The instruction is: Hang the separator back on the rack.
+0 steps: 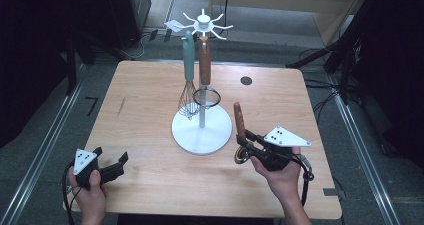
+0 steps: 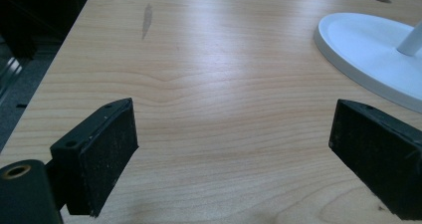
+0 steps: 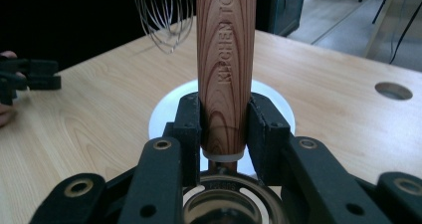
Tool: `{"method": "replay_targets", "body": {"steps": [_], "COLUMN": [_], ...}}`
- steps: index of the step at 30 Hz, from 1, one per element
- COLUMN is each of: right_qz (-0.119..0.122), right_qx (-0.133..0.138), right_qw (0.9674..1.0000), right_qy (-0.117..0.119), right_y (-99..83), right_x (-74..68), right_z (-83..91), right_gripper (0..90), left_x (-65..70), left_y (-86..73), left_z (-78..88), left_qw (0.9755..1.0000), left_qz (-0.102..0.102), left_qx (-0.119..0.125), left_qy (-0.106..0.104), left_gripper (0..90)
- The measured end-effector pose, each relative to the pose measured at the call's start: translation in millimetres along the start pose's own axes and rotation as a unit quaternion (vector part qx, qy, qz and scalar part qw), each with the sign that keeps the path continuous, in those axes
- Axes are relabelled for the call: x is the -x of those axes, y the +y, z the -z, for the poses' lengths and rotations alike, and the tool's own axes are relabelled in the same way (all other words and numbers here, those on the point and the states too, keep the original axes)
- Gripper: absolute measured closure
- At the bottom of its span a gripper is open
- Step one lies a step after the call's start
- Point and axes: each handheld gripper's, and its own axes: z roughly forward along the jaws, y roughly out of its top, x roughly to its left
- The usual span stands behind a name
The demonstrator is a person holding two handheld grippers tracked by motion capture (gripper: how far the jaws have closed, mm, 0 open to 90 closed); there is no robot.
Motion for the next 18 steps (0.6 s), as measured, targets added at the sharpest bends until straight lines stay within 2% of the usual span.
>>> {"method": "replay_targets", "body": {"steps": [5, 10, 11, 12, 18], "right_qz": [-0.003, -0.003, -0.003, -0.005, -0.005], "right_qx": [0.029, 0.051, 0.051, 0.059, 0.073], "right_qw": [0.9996, 0.9987, 0.9987, 0.9982, 0.9973], "right_qy": [-0.001, -0.003, -0.003, -0.004, 0.001], "right_y": [13.1, 24.5, 24.5, 28.6, 37.6], "right_x": [0.8, 1.0, 1.0, 1.0, -1.7], "right_z": [7.9, 12.5, 12.5, 13.3, 11.8], "right_gripper": [70.9, 70.9, 70.9, 70.9, 70.9], "left_x": [-3.5, 0.2, 0.2, -0.1, -0.6], "left_y": [-0.1, 0.0, 0.0, 0.0, 0.1], "left_z": [0.7, 0.0, 0.0, 0.2, 0.0], "left_qw": [0.9999, 1.0, 1.0, 0.9999, 0.9999], "left_qz": [0.012, -0.002, -0.002, -0.002, -0.001], "left_qx": [0.003, 0.002, 0.002, -0.002, -0.004], "left_qy": [-0.009, -0.003, -0.003, -0.011, -0.014], "left_gripper": [4.9, 4.5, 2.1, 0.0, 0.0]}}
